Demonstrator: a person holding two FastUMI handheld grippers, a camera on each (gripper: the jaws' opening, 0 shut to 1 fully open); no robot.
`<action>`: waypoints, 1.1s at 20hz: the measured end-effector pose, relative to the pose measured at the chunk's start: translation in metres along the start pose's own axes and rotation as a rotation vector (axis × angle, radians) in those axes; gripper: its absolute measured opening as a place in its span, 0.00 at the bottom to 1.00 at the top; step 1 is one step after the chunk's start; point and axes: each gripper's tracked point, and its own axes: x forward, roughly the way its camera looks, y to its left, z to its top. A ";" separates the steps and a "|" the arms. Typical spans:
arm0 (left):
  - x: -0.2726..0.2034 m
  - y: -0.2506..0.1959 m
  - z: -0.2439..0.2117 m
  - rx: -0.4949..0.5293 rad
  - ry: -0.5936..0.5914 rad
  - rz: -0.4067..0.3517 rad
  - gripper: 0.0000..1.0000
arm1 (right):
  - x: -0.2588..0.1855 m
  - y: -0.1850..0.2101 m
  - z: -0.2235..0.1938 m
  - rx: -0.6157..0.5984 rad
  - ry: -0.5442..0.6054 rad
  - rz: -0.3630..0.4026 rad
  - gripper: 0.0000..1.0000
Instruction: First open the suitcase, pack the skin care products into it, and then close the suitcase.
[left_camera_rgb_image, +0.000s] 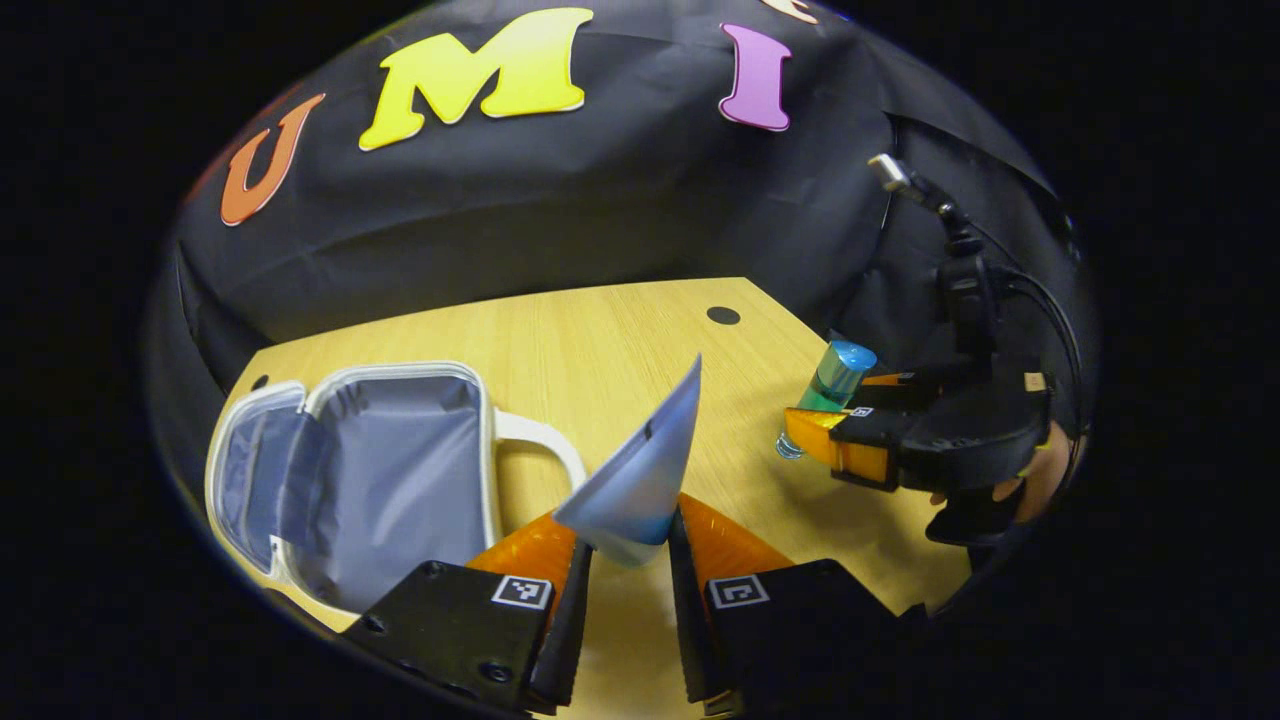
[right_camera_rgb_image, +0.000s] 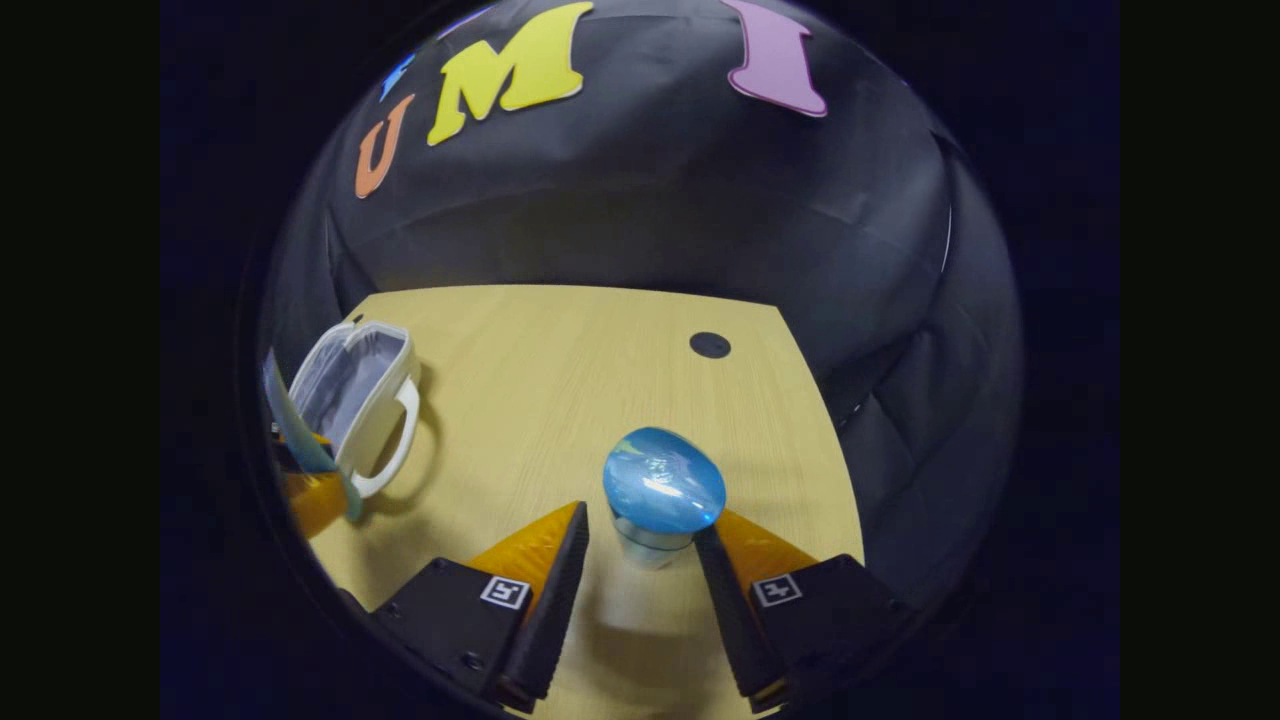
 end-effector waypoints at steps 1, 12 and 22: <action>-0.008 0.008 0.002 0.007 -0.008 0.010 0.43 | 0.002 -0.003 -0.004 0.006 0.008 -0.019 0.62; -0.032 0.130 -0.001 -0.081 -0.008 0.106 0.42 | -0.074 0.023 -0.024 0.093 0.012 -0.073 0.35; 0.013 0.196 -0.089 -0.211 0.339 0.134 0.43 | -0.130 0.066 -0.019 0.073 -0.027 -0.081 0.31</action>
